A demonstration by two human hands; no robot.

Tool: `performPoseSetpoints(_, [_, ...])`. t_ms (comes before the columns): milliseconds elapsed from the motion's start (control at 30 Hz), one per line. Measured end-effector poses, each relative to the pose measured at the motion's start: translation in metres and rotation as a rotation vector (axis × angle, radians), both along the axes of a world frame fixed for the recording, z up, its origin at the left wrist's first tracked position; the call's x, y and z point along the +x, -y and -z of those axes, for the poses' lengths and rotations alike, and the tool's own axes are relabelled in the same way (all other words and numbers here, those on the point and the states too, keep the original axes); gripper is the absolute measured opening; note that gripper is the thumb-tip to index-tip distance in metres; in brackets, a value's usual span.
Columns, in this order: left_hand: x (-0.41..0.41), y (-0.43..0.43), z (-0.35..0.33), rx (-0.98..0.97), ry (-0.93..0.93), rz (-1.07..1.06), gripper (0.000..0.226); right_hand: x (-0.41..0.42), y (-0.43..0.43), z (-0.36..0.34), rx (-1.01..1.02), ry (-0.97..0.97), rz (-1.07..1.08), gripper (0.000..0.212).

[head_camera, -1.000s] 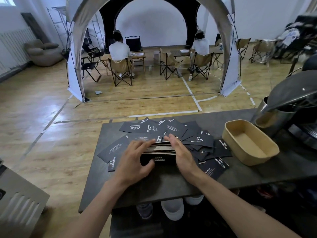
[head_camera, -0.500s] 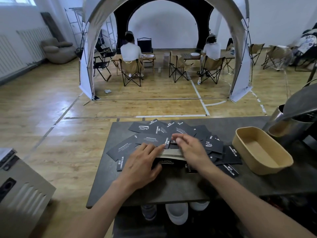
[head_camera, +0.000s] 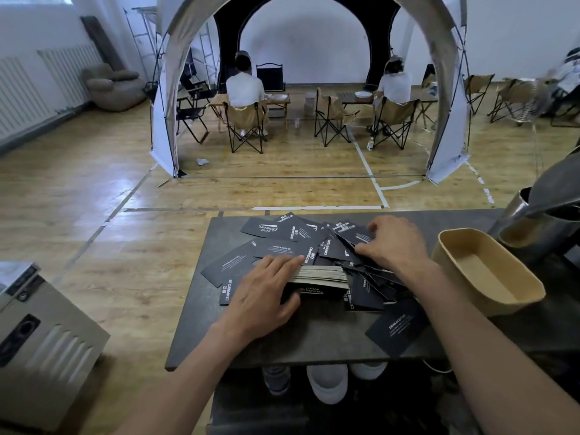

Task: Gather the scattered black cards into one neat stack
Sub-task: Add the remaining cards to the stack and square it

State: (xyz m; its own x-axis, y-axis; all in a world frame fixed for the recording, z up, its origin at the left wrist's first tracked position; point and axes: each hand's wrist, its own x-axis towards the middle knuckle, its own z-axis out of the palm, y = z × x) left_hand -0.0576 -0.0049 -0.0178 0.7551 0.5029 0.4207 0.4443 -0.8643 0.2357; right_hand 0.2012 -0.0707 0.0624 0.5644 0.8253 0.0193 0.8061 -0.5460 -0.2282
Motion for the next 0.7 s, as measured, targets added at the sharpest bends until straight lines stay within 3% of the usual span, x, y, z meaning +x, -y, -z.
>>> performPoseSetpoints(100, [-0.002, 0.002, 0.001, -0.024, 0.009, 0.011, 0.081, -0.009, 0.024, -0.022, 0.002, -0.249, -0.077, 0.029])
performPoseSetpoints(233, [-0.002, 0.002, -0.001, -0.083, 0.051, 0.01, 0.099, -0.032, 0.019, -0.008, -0.12, -0.47, -0.437, 0.023])
performPoseSetpoints(367, [-0.002, -0.003, -0.003, -0.062, 0.006, 0.056, 0.06, -0.015, 0.0, 0.009, 0.019, -0.669, -0.415, 0.029])
performPoseSetpoints(433, [-0.002, -0.005, -0.003, -0.053, -0.012, 0.042, 0.051, 0.002, -0.013, 0.02, 0.197, -0.431, -0.215, 0.029])
performPoseSetpoints(533, [-0.001, -0.005, -0.001, -0.06, -0.013, 0.03, 0.057, 0.009, -0.025, 0.04, 0.058, -0.048, 0.026, 0.054])
performPoseSetpoints(600, [0.0, -0.005, -0.001, -0.067, -0.012, 0.026, 0.063, 0.008, -0.029, 0.047, 0.013, -0.032, 0.07, 0.061])
performPoseSetpoints(700, [0.0, -0.004, -0.001, -0.09, 0.005, 0.016, 0.063, 0.012, -0.032, 0.042, 0.113, -0.096, 0.089, 0.052])
